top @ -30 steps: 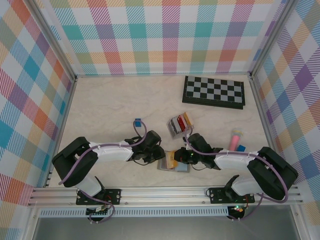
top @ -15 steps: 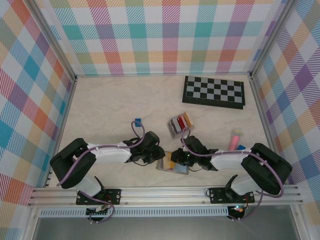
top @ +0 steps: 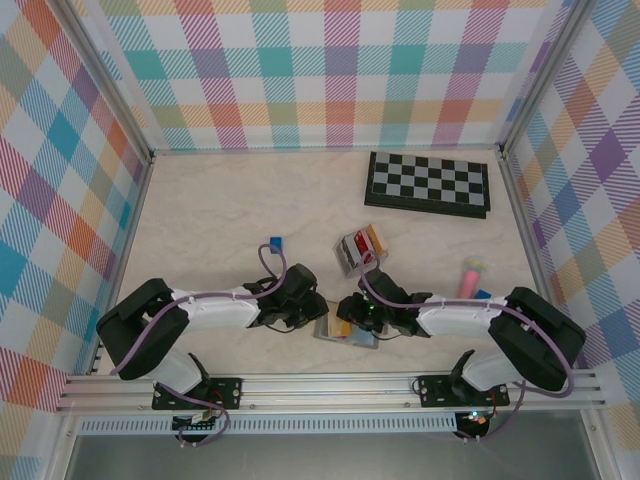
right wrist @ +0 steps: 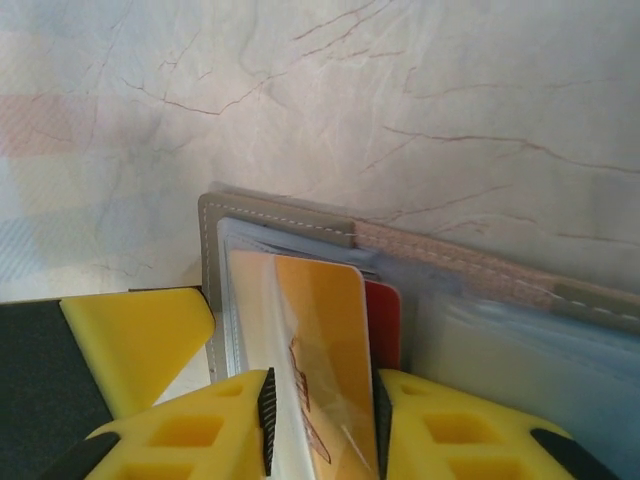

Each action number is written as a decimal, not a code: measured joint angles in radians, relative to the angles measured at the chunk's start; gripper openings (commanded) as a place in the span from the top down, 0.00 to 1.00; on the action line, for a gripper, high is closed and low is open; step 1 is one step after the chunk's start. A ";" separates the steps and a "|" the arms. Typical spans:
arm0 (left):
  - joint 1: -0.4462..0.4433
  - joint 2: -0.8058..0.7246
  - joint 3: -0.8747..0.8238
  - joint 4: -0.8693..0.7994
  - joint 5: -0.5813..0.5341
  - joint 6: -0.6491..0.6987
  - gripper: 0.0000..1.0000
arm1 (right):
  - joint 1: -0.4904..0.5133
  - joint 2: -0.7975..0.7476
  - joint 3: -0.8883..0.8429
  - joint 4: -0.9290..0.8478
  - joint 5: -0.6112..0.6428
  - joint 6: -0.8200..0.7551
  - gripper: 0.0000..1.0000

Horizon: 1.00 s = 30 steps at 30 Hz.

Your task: Put the credit cards into the card holder

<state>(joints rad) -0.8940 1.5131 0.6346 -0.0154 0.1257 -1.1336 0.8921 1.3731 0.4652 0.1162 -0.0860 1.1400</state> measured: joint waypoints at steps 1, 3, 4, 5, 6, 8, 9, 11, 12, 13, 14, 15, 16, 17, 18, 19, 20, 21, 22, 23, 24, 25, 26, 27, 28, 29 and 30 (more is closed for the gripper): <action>0.000 -0.001 -0.002 0.000 0.000 0.000 0.67 | 0.000 -0.015 0.000 -0.026 0.005 -0.003 0.65; 0.000 -0.005 -0.004 -0.001 0.000 0.000 0.67 | 0.000 -0.039 0.000 -0.071 0.011 -0.011 0.66; 0.000 -0.006 -0.005 -0.001 0.001 0.000 0.67 | 0.000 -0.050 0.000 -0.090 0.011 -0.016 0.66; 0.000 -0.006 -0.006 0.000 0.001 0.000 0.67 | 0.000 -0.057 0.000 -0.105 0.011 -0.022 0.66; 0.000 -0.006 -0.006 0.000 0.001 0.000 0.68 | 0.000 -0.062 0.000 -0.115 0.011 -0.026 0.66; 0.000 -0.006 -0.006 0.000 0.003 0.000 0.68 | 0.000 -0.069 0.001 -0.143 0.010 -0.033 0.62; 0.000 -0.006 -0.006 0.000 0.004 0.000 0.68 | 0.000 -0.071 0.005 -0.159 0.011 -0.036 0.62; 0.000 -0.006 -0.006 0.000 0.004 0.001 0.68 | 0.000 -0.073 0.031 -0.217 0.016 -0.049 0.62; 0.000 -0.006 -0.006 0.000 0.004 0.004 0.68 | 0.000 -0.073 0.044 -0.245 0.021 -0.055 0.61; 0.000 -0.006 -0.006 0.000 0.004 0.005 0.68 | 0.000 -0.073 0.061 -0.278 0.027 -0.061 0.58; 0.000 -0.006 -0.006 0.000 0.005 0.008 0.68 | 0.000 -0.073 0.078 -0.312 0.035 -0.070 0.57; 0.000 -0.007 -0.006 -0.001 0.005 0.013 0.67 | 0.000 -0.073 0.092 -0.338 0.042 -0.076 0.57; 0.000 -0.010 -0.006 -0.006 0.008 0.021 0.67 | 0.000 -0.073 0.109 -0.373 0.052 -0.083 0.57; -0.001 -0.013 -0.006 -0.011 0.008 0.027 0.67 | 0.000 -0.073 0.124 -0.403 0.058 -0.087 0.56; -0.002 -0.016 -0.006 -0.015 0.008 0.034 0.67 | 0.000 -0.073 0.138 -0.432 0.066 -0.092 0.54; -0.002 -0.018 -0.005 -0.021 0.008 0.045 0.67 | 0.000 -0.073 0.153 -0.464 0.072 -0.098 0.52; -0.002 -0.019 -0.002 -0.032 0.008 0.054 0.67 | 0.000 -0.073 0.167 -0.496 0.080 -0.104 0.51; -0.002 -0.019 0.001 -0.037 0.008 0.061 0.67 | 0.000 -0.073 0.178 -0.519 0.087 -0.106 0.51; -0.003 -0.019 0.003 -0.040 0.008 0.069 0.67 | 0.000 -0.073 0.188 -0.545 0.095 -0.109 0.51; -0.005 -0.019 0.005 -0.042 0.009 0.076 0.67 | 0.000 -0.073 0.194 -0.562 0.098 -0.110 0.52; -0.006 -0.019 0.006 -0.042 0.012 0.081 0.67 | 0.000 -0.073 0.198 -0.579 0.098 -0.110 0.51; -0.008 -0.019 0.009 -0.043 0.016 0.085 0.67 | 0.000 -0.073 0.199 -0.596 0.099 -0.111 0.52; -0.009 -0.018 0.012 -0.046 0.018 0.090 0.67 | 0.000 -0.072 0.201 -0.613 0.101 -0.116 0.59; -0.009 -0.018 0.017 -0.048 0.022 0.097 0.67 | 0.000 -0.069 0.204 -0.631 0.102 -0.127 0.67; -0.010 -0.018 0.023 -0.051 0.023 0.102 0.67 | 0.000 -0.063 0.212 -0.647 0.103 -0.135 0.68; -0.011 -0.018 0.028 -0.054 0.023 0.105 0.67 | 0.000 -0.055 0.221 -0.659 0.103 -0.151 0.65; -0.013 -0.018 0.032 -0.056 0.023 0.106 0.67 | 0.000 -0.043 0.232 -0.668 0.103 -0.163 0.65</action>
<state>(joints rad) -0.9073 1.4948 0.6662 -0.0715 0.1486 -1.0275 0.8921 1.3296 0.6968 -0.5518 0.0166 0.9775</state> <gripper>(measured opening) 0.330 0.343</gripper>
